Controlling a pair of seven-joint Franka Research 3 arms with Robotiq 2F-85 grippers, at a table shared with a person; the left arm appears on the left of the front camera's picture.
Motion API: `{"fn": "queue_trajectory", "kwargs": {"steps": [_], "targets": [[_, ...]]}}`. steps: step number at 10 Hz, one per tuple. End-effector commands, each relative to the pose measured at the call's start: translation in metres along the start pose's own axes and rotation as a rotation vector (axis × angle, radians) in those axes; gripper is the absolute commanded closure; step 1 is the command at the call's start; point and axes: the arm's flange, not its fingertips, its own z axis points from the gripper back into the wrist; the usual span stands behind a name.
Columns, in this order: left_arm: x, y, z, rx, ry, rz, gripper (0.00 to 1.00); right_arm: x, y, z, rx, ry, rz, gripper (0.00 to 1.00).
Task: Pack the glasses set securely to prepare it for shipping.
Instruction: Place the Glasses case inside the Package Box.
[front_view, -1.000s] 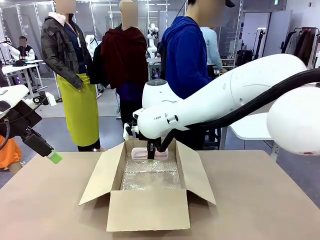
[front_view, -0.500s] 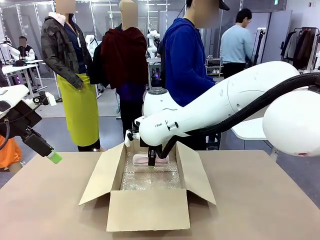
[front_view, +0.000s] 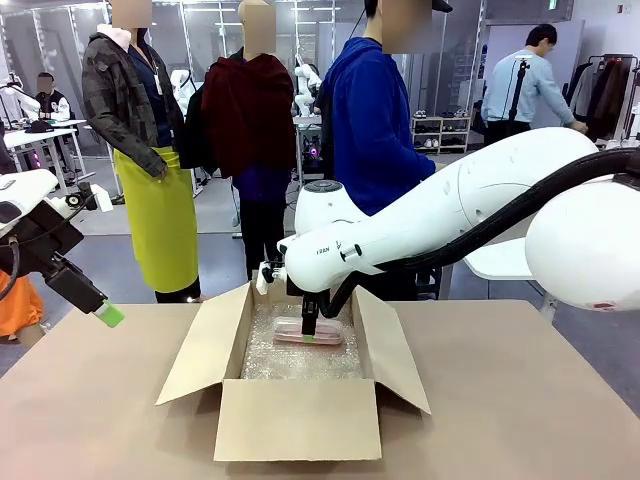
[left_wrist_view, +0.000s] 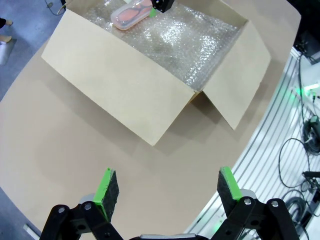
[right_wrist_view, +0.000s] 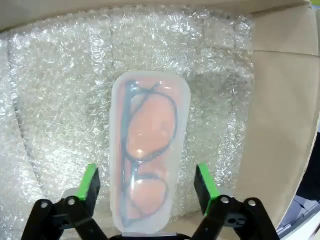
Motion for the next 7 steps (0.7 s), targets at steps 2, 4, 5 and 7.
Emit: {"fn": "queue_trajectory", "kwargs": {"steps": [2,4,5,7], "targets": [[-0.001,0.0,0.001,-0.021,-0.013,-0.006,0.0,0.001,0.007,0.009,0.015,-0.023,-0.008,0.0],[-0.001,0.0,0.001,-0.021,-0.013,-0.006,0.0,0.002,0.001,0.002,0.0,-0.006,0.002,0.0],[-0.001,0.0,0.001,-0.021,-0.013,-0.006,0.0,0.002,0.001,0.002,0.0,-0.006,0.002,0.0],[-0.001,0.0,0.001,-0.021,-0.013,-0.006,0.0,0.002,0.001,0.002,0.0,-0.006,0.002,0.0]]}}
